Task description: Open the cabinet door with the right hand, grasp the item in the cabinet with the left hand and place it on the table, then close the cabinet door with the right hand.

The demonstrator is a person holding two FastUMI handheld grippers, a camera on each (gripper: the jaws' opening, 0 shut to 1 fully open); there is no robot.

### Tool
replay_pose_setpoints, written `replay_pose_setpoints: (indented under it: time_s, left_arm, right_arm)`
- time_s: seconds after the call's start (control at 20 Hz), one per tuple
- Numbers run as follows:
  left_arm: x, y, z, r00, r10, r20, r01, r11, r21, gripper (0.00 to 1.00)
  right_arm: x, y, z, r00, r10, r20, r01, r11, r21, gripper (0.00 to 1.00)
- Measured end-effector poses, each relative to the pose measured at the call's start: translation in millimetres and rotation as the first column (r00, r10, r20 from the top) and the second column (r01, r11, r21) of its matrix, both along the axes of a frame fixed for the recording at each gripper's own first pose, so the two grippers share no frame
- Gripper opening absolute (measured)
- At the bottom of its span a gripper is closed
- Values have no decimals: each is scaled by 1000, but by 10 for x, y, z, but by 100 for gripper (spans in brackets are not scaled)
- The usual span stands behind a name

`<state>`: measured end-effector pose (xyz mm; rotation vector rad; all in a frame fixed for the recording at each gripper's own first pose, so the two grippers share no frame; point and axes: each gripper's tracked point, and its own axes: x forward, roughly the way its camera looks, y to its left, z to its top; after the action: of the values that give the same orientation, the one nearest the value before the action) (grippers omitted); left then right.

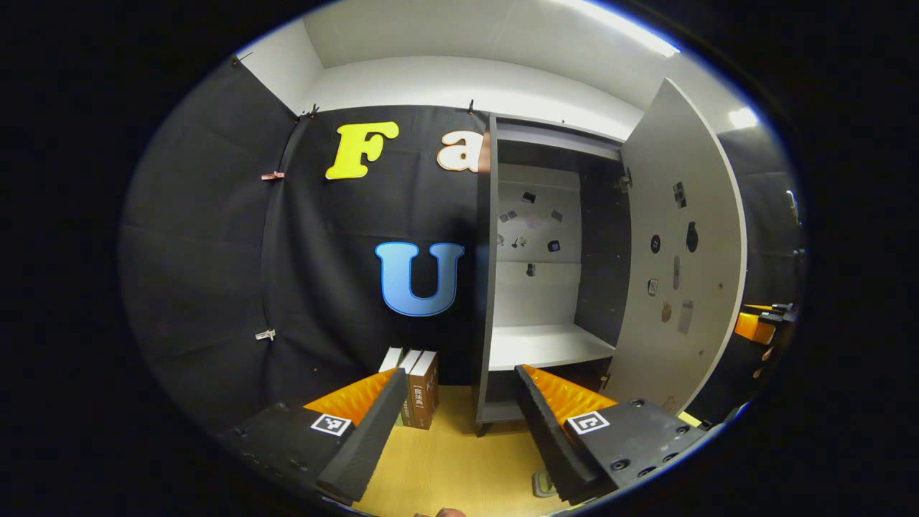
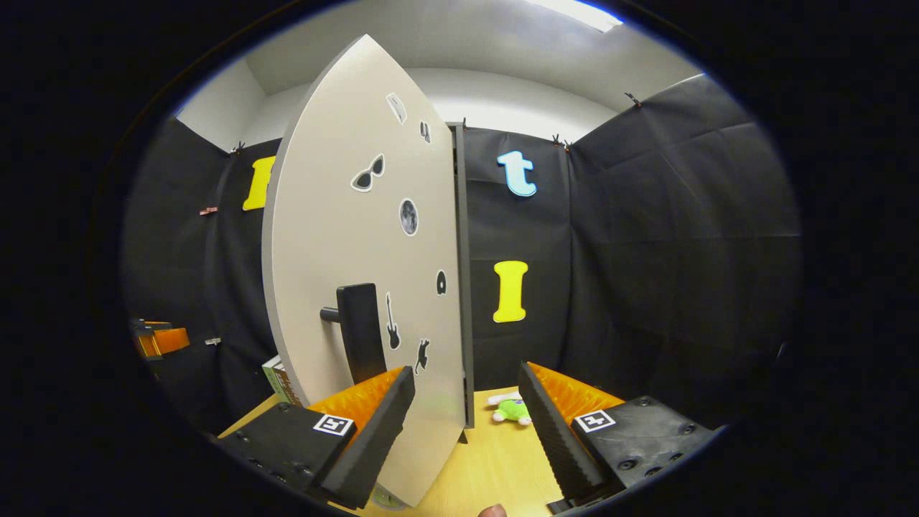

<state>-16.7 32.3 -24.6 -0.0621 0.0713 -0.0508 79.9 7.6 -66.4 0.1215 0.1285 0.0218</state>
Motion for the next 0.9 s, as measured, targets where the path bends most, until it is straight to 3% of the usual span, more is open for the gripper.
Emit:
replay_pose_setpoints:
  time_s: [0.6, 0.9]
  left_arm:
    - [25, 133, -79, 1000, 5, -12, -5, 1000, -4, 93]
    - [35, 157, -103, 1000, 6, -10, -6, 1000, -7, 94]
  right_arm:
    - [96, 943, -58, 982, 186, -28, -185, 982, 40, 97]
    - [75, 969, -32, 978, 209, -12, -208, 977, 35, 96]
